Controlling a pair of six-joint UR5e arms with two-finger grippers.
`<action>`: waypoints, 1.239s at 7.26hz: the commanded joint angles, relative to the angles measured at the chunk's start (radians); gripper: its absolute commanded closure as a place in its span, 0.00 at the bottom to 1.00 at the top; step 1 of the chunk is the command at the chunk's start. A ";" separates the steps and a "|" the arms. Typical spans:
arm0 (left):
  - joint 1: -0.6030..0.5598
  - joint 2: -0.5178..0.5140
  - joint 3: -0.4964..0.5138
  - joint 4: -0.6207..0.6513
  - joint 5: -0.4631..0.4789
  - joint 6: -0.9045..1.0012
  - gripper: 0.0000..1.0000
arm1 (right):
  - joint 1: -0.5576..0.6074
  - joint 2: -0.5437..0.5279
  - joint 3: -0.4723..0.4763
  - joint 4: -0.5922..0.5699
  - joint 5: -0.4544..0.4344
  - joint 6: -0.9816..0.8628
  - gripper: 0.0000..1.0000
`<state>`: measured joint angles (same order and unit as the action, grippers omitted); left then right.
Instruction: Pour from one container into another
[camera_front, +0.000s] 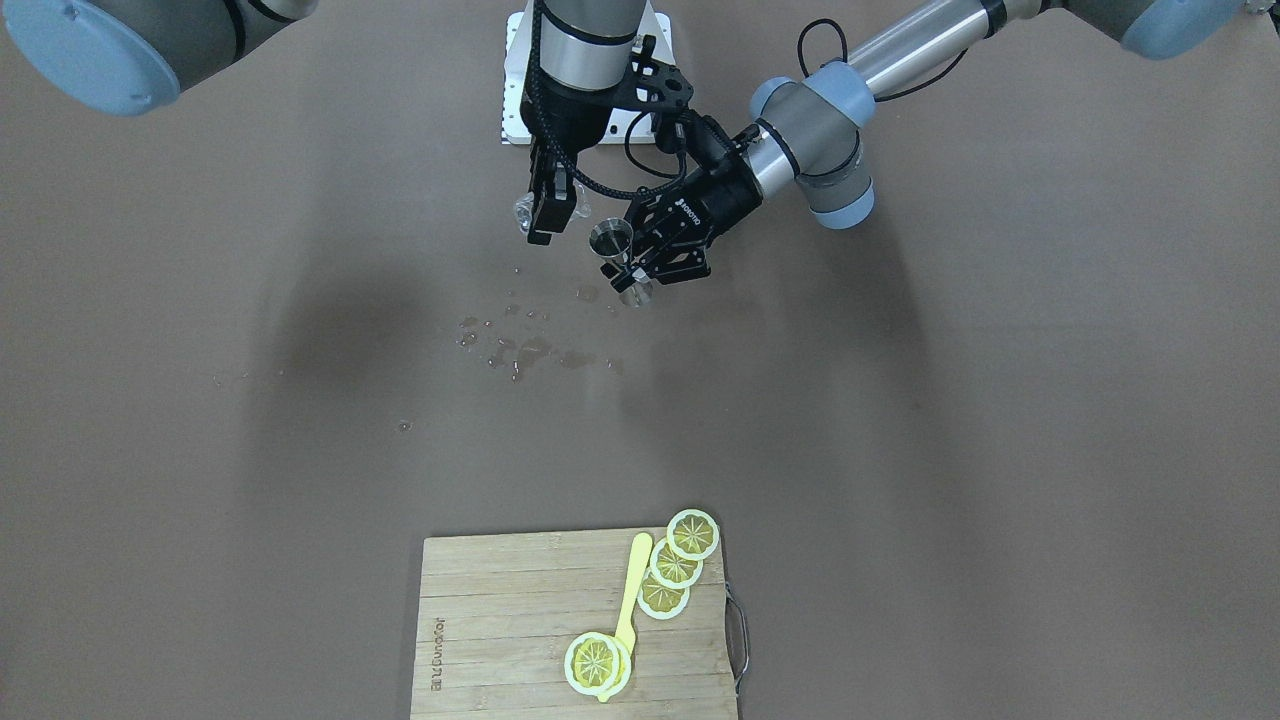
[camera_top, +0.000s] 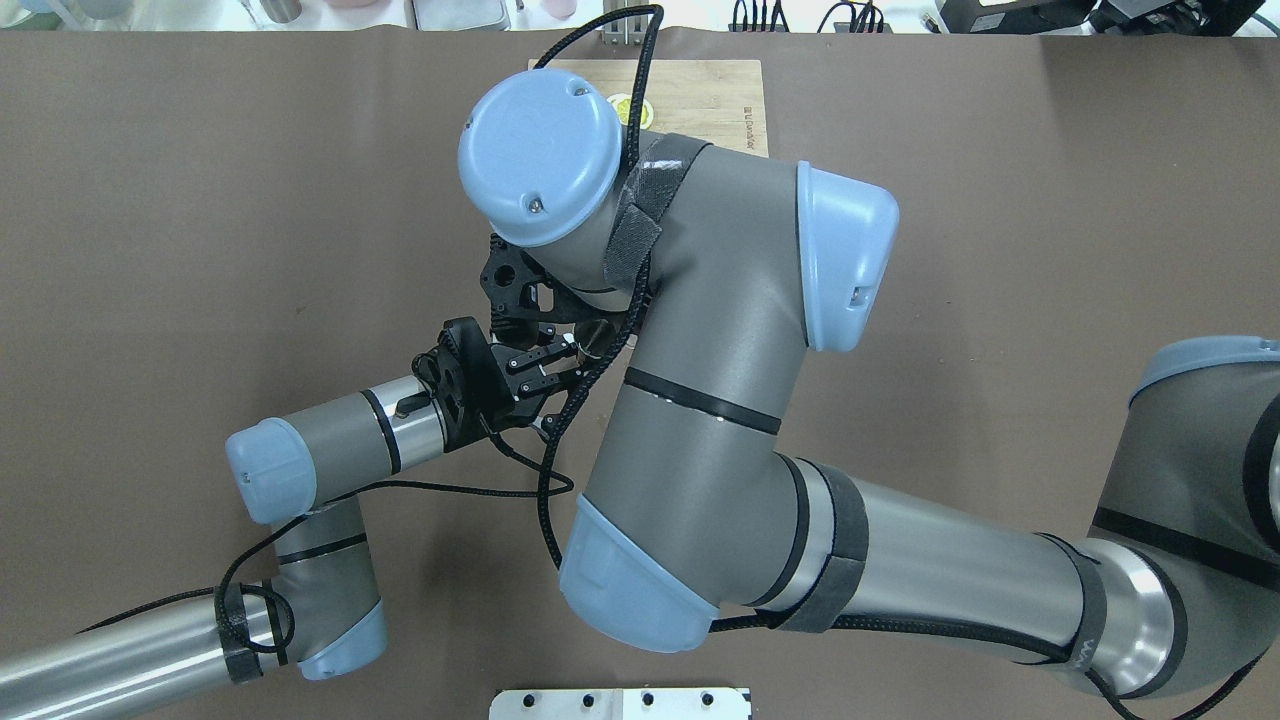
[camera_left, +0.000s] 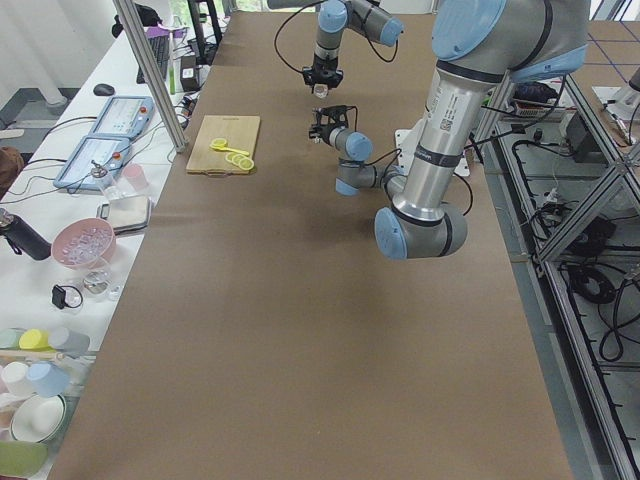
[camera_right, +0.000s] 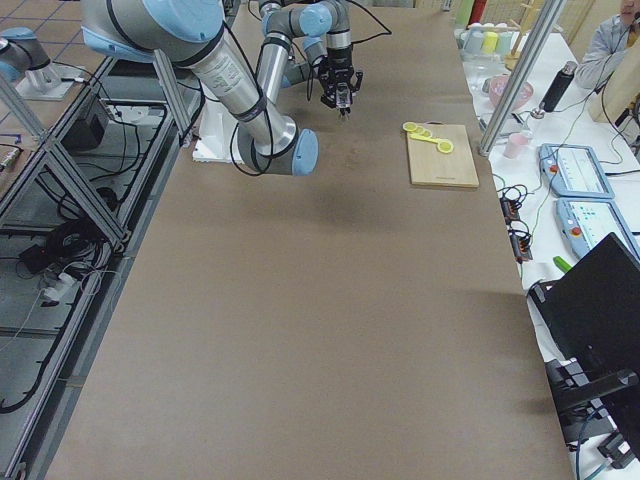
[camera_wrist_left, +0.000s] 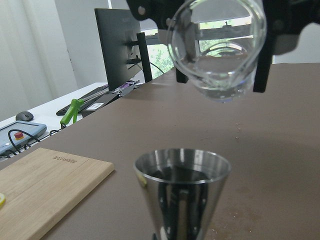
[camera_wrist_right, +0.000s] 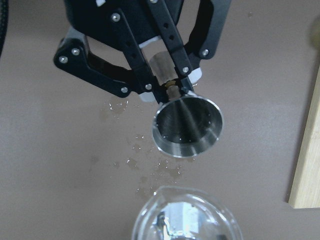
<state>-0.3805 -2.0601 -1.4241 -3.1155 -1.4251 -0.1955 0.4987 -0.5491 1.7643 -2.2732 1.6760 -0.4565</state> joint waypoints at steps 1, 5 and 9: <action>0.000 0.000 0.001 0.000 0.000 0.001 1.00 | -0.003 0.018 -0.023 -0.003 -0.002 -0.005 1.00; 0.000 0.000 0.001 0.000 0.002 0.001 1.00 | -0.009 0.026 -0.041 -0.011 -0.018 -0.017 1.00; 0.003 0.000 0.001 0.000 0.002 0.001 1.00 | -0.009 0.057 -0.075 -0.029 -0.028 -0.036 1.00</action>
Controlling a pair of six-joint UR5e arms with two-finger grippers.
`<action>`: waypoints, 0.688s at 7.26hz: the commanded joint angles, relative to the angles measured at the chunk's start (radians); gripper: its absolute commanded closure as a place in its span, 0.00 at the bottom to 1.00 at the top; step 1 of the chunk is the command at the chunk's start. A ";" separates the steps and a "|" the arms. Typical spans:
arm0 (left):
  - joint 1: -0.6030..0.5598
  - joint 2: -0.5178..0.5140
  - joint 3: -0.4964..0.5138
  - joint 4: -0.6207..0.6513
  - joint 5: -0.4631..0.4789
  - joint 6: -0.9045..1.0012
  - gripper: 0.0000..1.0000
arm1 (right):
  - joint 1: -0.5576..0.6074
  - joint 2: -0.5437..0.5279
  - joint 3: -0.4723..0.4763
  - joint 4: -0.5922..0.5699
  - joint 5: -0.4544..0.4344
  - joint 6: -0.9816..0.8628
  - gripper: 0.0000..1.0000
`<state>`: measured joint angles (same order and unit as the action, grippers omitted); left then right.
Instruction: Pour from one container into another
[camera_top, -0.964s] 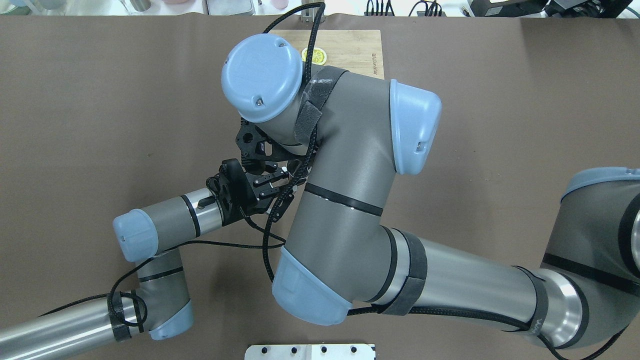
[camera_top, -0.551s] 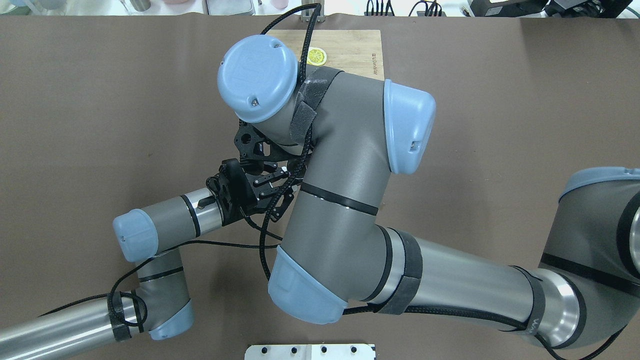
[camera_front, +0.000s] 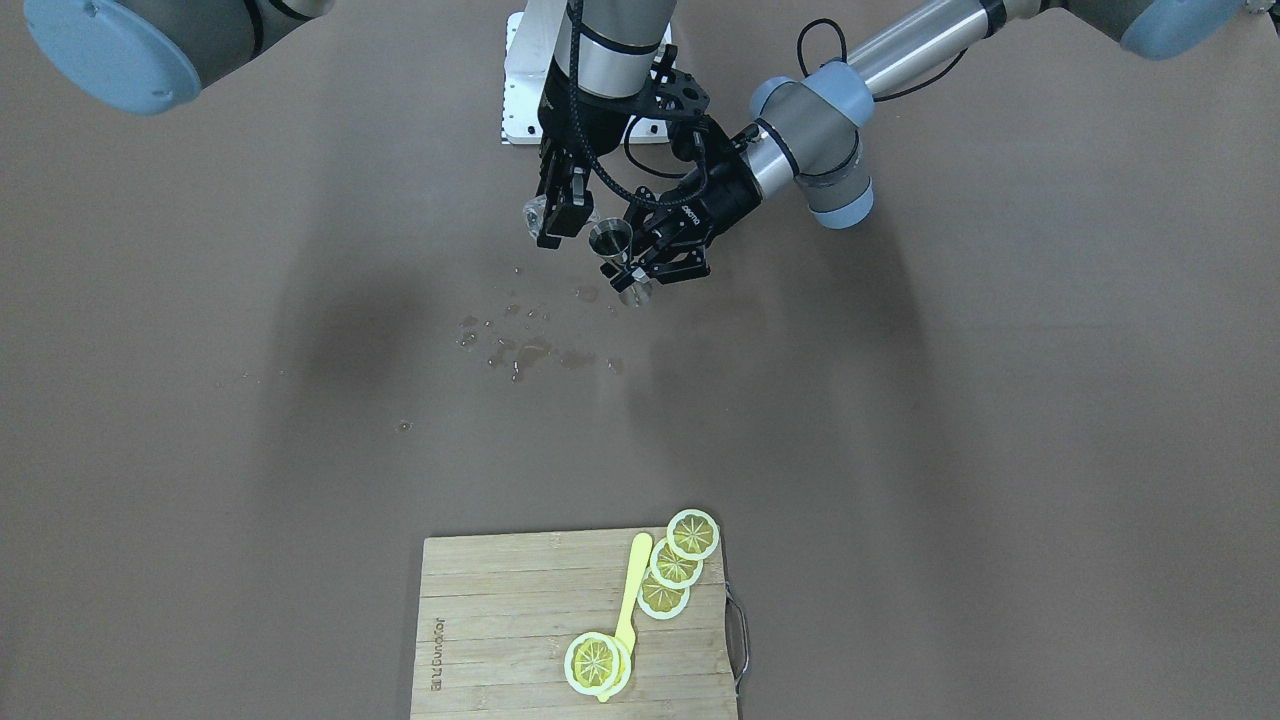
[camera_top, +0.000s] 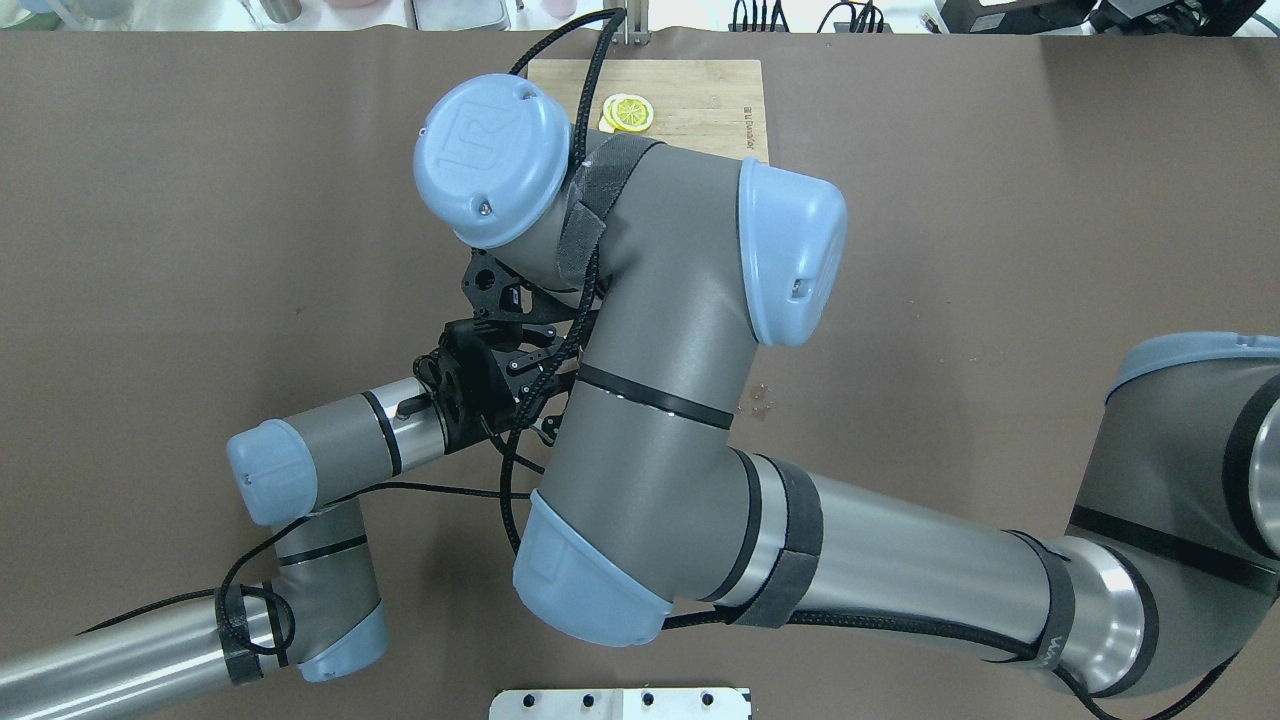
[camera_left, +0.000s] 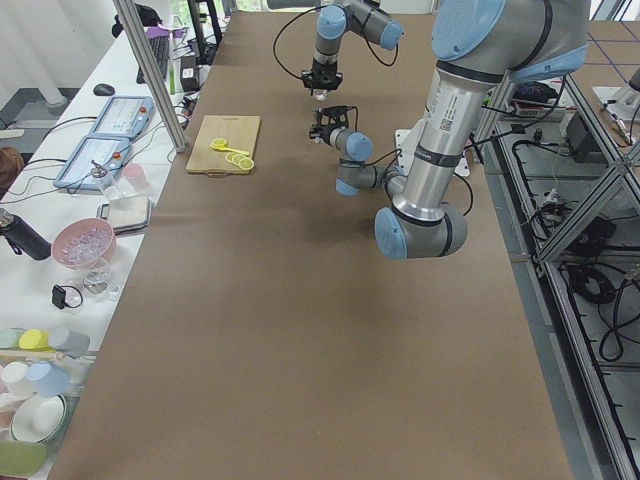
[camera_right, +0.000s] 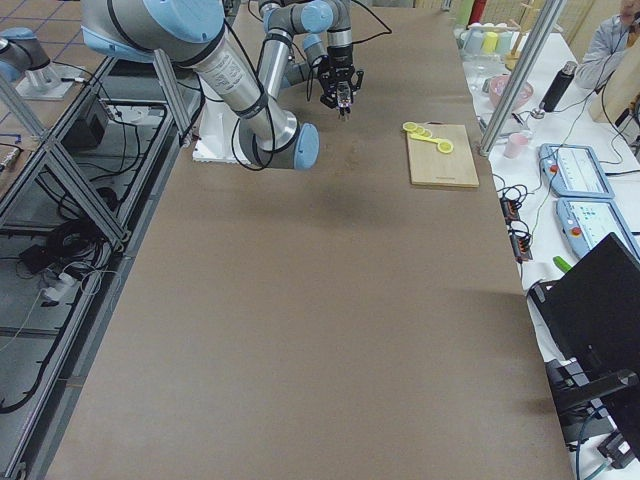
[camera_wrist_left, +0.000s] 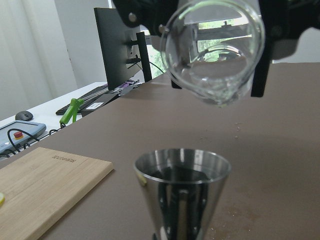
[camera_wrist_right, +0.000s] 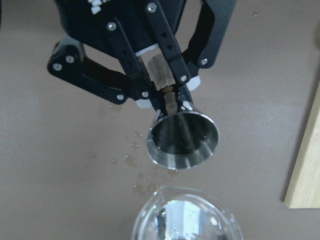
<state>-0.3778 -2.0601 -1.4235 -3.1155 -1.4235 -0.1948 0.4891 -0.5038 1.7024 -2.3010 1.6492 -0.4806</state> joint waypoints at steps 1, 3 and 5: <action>0.000 0.000 0.000 0.000 0.000 -0.002 1.00 | 0.003 0.011 -0.012 -0.001 -0.002 -0.015 1.00; 0.000 0.000 0.000 0.000 0.000 0.000 1.00 | 0.003 0.014 -0.012 -0.011 -0.002 -0.015 1.00; 0.000 0.000 0.000 0.000 0.000 0.000 1.00 | 0.005 0.011 -0.006 -0.014 -0.002 -0.027 1.00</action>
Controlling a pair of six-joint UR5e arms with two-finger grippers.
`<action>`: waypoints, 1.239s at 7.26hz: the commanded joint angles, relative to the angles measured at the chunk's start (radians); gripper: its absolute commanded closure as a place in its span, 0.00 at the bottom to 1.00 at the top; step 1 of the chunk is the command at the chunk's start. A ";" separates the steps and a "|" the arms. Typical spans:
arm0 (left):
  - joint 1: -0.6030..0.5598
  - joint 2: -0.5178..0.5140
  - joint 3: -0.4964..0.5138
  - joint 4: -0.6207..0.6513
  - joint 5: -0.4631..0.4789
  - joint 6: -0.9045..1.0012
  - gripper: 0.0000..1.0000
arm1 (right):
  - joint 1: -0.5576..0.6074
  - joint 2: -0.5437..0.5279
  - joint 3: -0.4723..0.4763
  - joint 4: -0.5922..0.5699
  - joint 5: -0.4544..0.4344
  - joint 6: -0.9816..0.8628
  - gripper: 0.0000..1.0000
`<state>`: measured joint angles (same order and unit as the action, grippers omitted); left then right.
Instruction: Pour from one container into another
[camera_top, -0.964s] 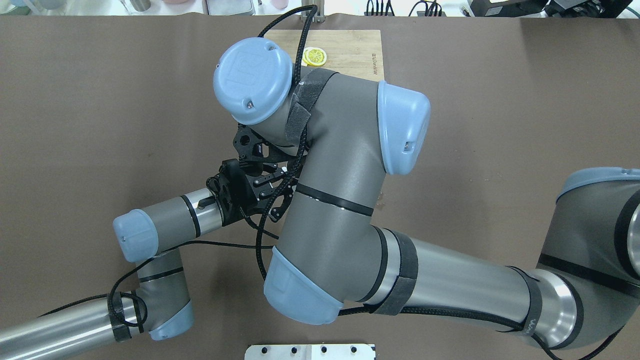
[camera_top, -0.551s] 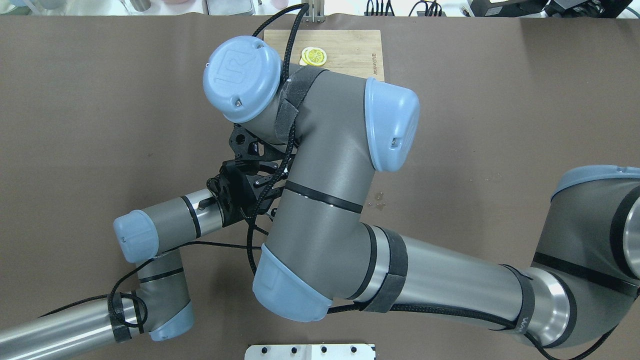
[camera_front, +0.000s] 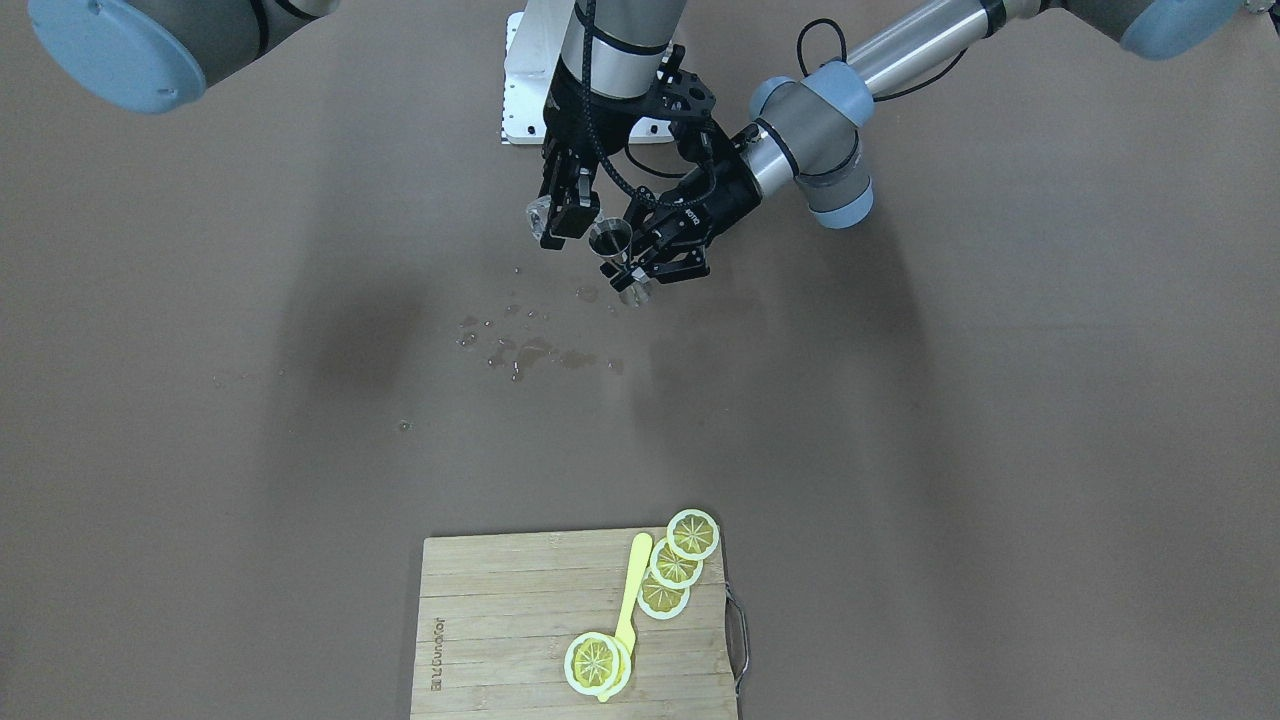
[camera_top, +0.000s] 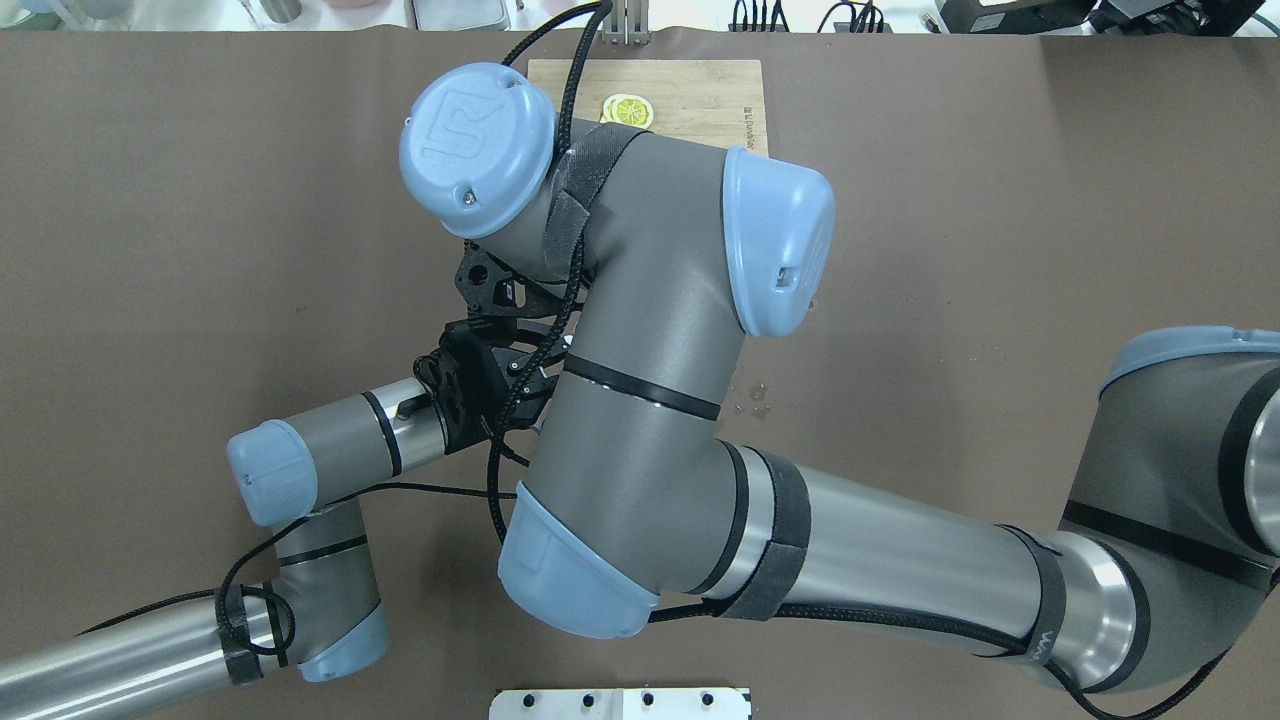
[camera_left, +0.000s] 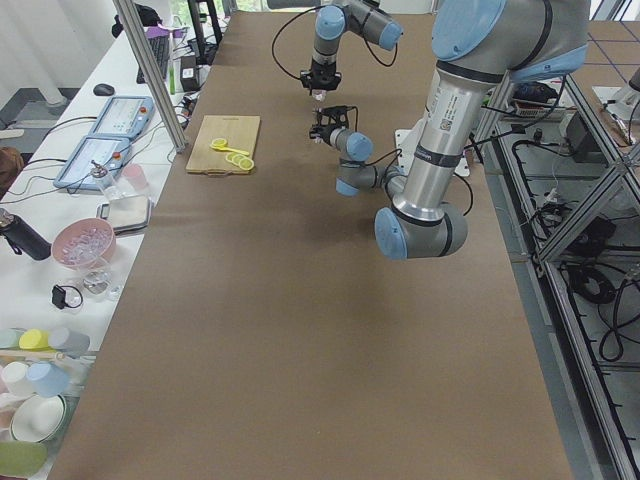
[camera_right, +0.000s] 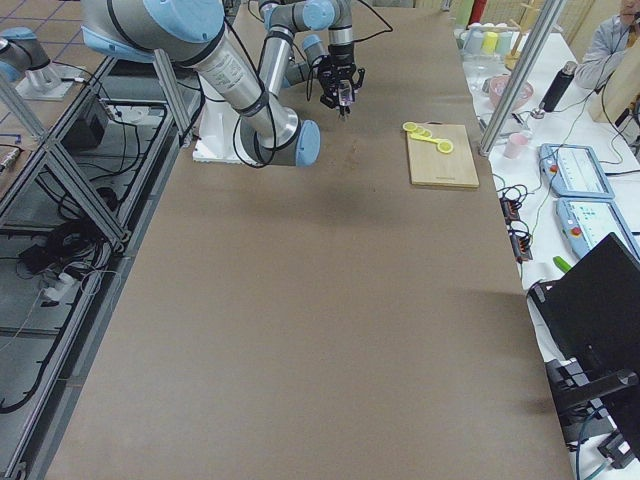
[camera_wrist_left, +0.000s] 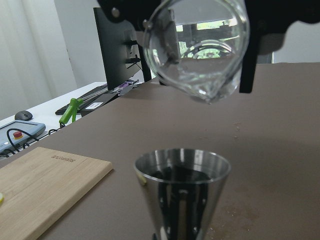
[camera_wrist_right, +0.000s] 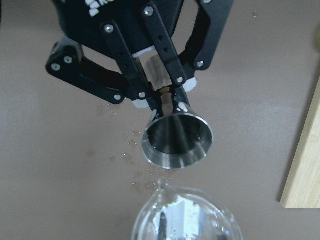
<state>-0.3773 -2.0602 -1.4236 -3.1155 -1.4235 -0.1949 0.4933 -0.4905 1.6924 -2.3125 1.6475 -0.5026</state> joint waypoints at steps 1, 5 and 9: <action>0.000 0.000 0.000 0.000 0.000 0.000 1.00 | 0.002 -0.003 0.009 -0.002 0.000 -0.013 1.00; 0.000 0.000 0.000 0.000 0.000 0.000 1.00 | -0.004 -0.005 0.007 -0.002 -0.020 -0.019 1.00; 0.000 0.000 0.000 -0.002 0.000 0.000 1.00 | -0.018 -0.005 0.003 -0.002 -0.021 -0.019 1.00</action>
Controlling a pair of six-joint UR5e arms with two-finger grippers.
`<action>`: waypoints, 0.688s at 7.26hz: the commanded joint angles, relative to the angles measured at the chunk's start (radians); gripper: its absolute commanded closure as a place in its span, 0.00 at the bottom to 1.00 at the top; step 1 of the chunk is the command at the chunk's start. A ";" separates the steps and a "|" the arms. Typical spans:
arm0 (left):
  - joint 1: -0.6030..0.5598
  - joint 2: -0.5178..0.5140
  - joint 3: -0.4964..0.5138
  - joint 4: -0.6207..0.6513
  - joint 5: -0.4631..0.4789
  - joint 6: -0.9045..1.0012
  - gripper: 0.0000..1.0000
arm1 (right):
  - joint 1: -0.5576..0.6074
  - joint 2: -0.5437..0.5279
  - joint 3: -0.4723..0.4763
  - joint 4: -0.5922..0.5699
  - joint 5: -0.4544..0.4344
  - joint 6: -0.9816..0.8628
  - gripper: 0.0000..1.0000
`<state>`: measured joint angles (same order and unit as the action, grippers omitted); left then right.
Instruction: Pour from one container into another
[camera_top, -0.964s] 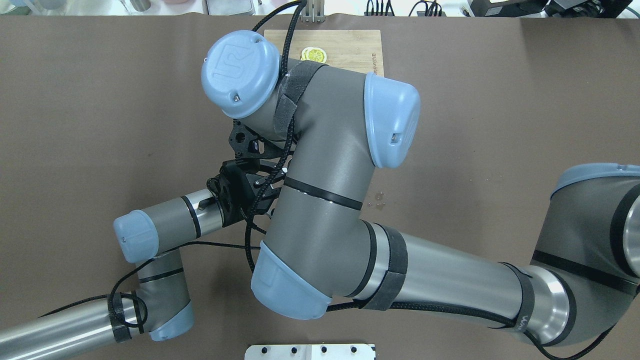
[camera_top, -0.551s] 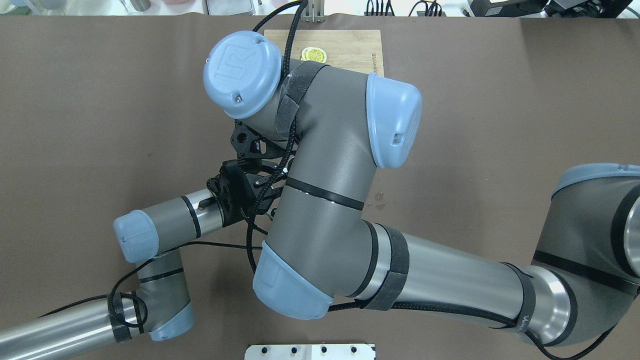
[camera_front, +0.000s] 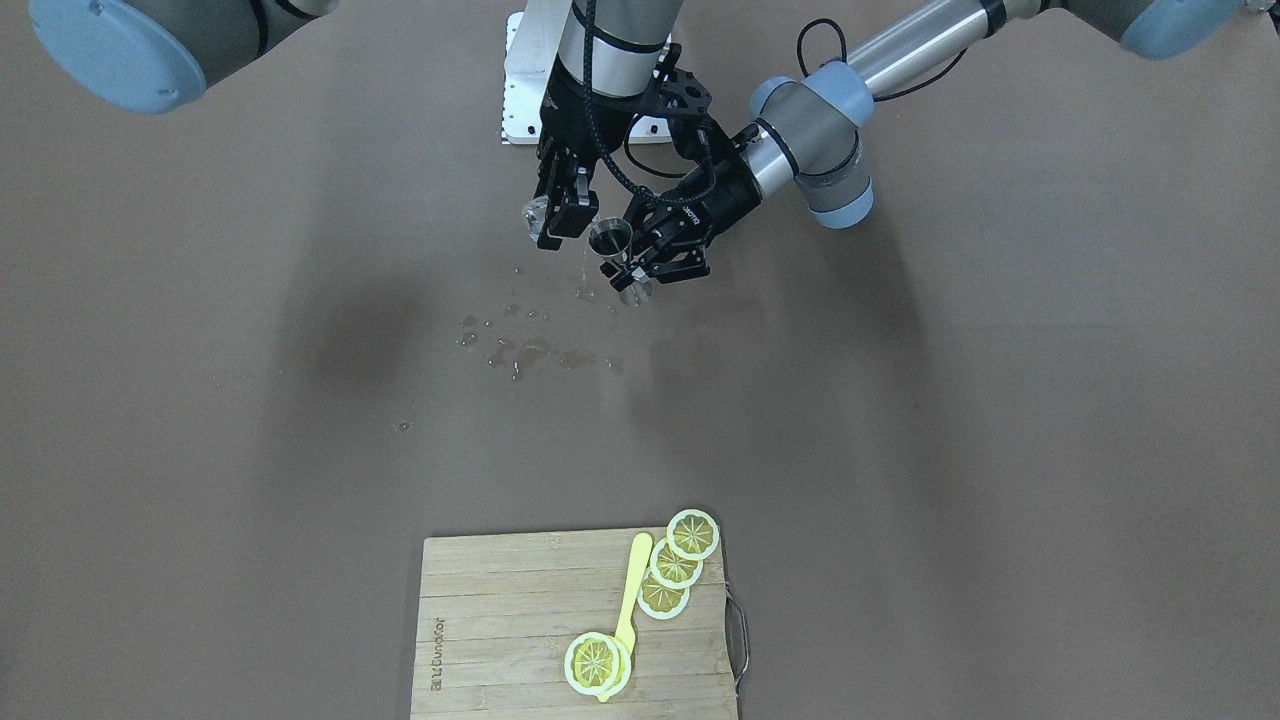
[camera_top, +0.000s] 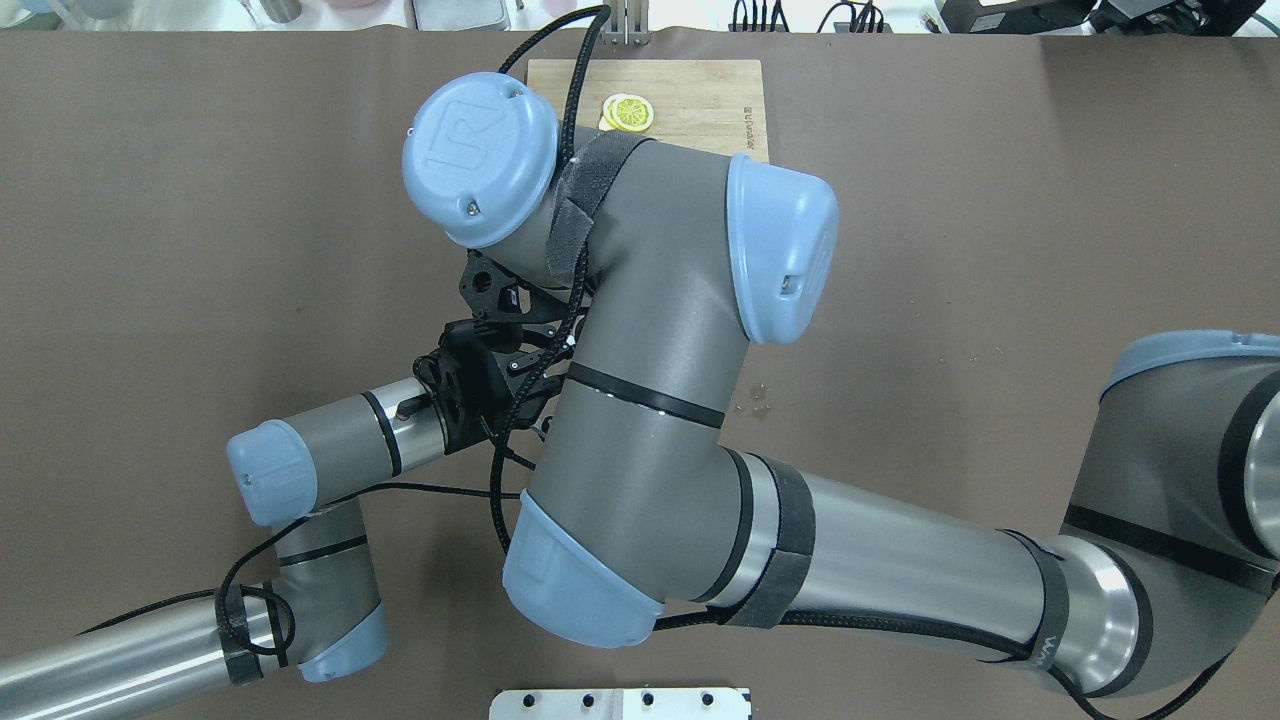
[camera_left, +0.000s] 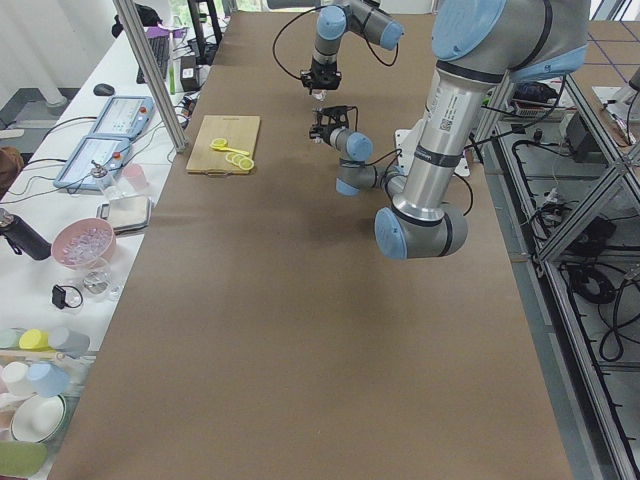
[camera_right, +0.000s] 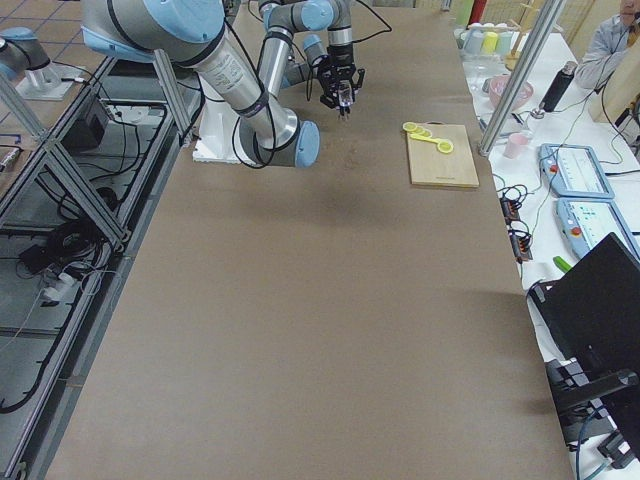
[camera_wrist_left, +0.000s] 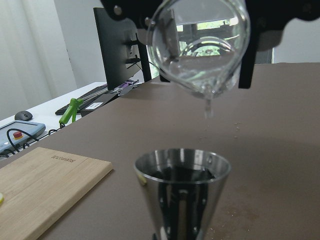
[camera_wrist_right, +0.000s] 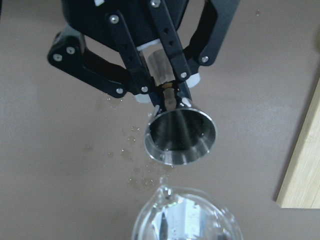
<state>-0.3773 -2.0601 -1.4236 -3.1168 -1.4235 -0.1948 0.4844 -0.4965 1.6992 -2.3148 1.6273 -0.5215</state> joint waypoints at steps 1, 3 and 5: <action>0.000 0.000 0.000 -0.002 0.000 0.000 1.00 | -0.023 0.001 -0.007 0.000 -0.016 0.000 1.00; 0.000 0.000 -0.001 -0.002 0.000 0.000 1.00 | -0.033 0.006 -0.016 0.000 -0.021 0.000 1.00; 0.000 0.000 -0.002 -0.002 0.000 0.000 1.00 | -0.033 0.018 -0.039 0.000 -0.023 0.000 1.00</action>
<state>-0.3774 -2.0602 -1.4249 -3.1186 -1.4235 -0.1948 0.4519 -0.4863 1.6748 -2.3148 1.6064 -0.5215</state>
